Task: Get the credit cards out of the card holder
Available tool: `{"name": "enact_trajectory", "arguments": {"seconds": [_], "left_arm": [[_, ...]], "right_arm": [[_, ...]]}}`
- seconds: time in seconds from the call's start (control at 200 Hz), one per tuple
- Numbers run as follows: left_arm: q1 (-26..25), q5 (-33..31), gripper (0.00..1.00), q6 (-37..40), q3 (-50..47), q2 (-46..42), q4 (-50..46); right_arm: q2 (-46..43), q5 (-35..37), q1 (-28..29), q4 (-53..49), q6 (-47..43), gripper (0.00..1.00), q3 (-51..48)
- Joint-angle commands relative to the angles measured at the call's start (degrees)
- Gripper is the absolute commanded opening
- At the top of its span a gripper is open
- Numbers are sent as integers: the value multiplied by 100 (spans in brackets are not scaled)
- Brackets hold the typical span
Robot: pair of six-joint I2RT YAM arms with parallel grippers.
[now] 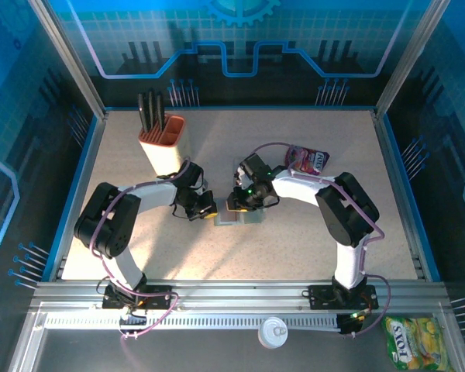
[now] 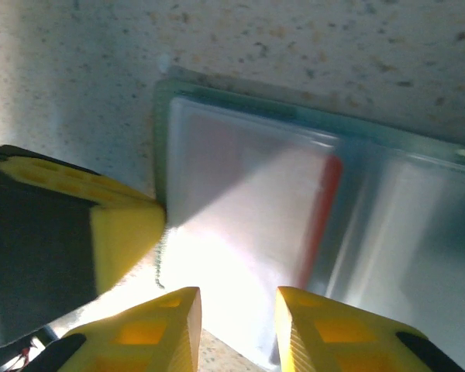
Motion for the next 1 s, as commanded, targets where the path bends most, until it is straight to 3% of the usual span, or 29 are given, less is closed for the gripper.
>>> {"name": "enact_trajectory", "arguments": {"seconds": [0.0,0.655,0.99], "left_arm": [[51,-37,0,159,56,1,-122],[97,-20,0,209,102,49,-164],[108,-20,0,225,124,55,-201]], "right_arm": [[54,-465,-25,374,239,31,-16],[262,-100,-141,-71,8,32,-60],[127,-240,-309,62,-36,33,-283]]}}
